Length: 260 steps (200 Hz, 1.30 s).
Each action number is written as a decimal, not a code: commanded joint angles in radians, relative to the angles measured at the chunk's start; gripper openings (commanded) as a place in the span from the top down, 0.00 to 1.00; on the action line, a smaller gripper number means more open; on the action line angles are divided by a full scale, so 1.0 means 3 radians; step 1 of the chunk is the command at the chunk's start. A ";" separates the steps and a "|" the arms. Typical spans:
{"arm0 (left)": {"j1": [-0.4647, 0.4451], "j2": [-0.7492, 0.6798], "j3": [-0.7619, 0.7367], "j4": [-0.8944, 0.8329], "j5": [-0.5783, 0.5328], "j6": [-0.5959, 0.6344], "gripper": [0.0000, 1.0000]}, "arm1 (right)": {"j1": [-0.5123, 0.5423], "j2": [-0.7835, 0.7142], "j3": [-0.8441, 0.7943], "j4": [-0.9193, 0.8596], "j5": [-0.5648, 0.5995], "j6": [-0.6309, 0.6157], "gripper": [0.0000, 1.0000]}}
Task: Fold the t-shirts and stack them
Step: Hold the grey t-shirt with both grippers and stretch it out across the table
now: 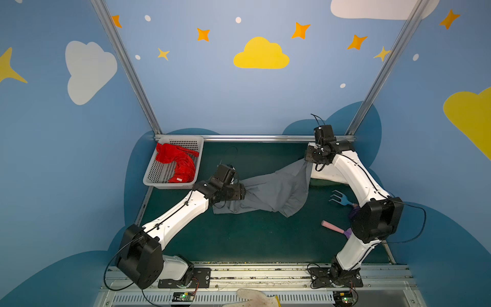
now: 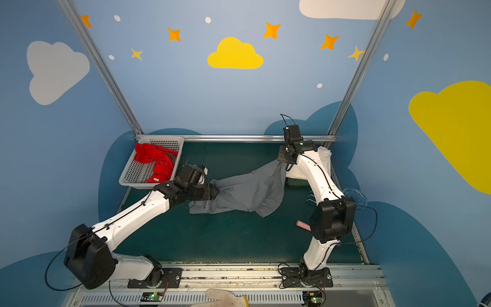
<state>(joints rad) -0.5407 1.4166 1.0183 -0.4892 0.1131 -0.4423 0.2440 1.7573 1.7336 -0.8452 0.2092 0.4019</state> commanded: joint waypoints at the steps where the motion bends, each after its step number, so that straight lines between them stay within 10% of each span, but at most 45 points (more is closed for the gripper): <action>1: 0.0002 0.0284 -0.0125 -0.0149 -0.0214 -0.0119 0.31 | -0.0046 -0.0141 -0.0161 0.0052 -0.0100 0.0078 1.00; 46: 0.0004 0.0741 0.0017 -0.0219 -0.0527 -0.0095 0.37 | -0.0105 -0.0316 -0.0453 0.0168 -0.0214 0.0112 1.00; 91: 0.0035 0.0958 0.0276 -0.0434 -0.0778 -0.0187 0.96 | -0.0169 -0.0418 -0.0594 0.0184 -0.0207 0.0118 1.00; 201: 0.0819 0.0174 0.0444 -0.0341 -0.0143 -0.0164 0.96 | -0.0235 -0.0473 -0.0709 0.0374 -0.0276 0.0065 1.00; 260: 0.1186 0.1085 0.2173 -0.0374 0.0306 -0.0218 0.96 | -0.0303 0.0527 0.1088 0.0127 -0.0614 -0.0193 1.00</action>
<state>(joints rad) -0.2119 1.6337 1.4662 -0.6044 0.1383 -0.5049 0.1654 1.8267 1.8294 -0.7822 0.0414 0.3950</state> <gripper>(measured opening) 0.047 0.047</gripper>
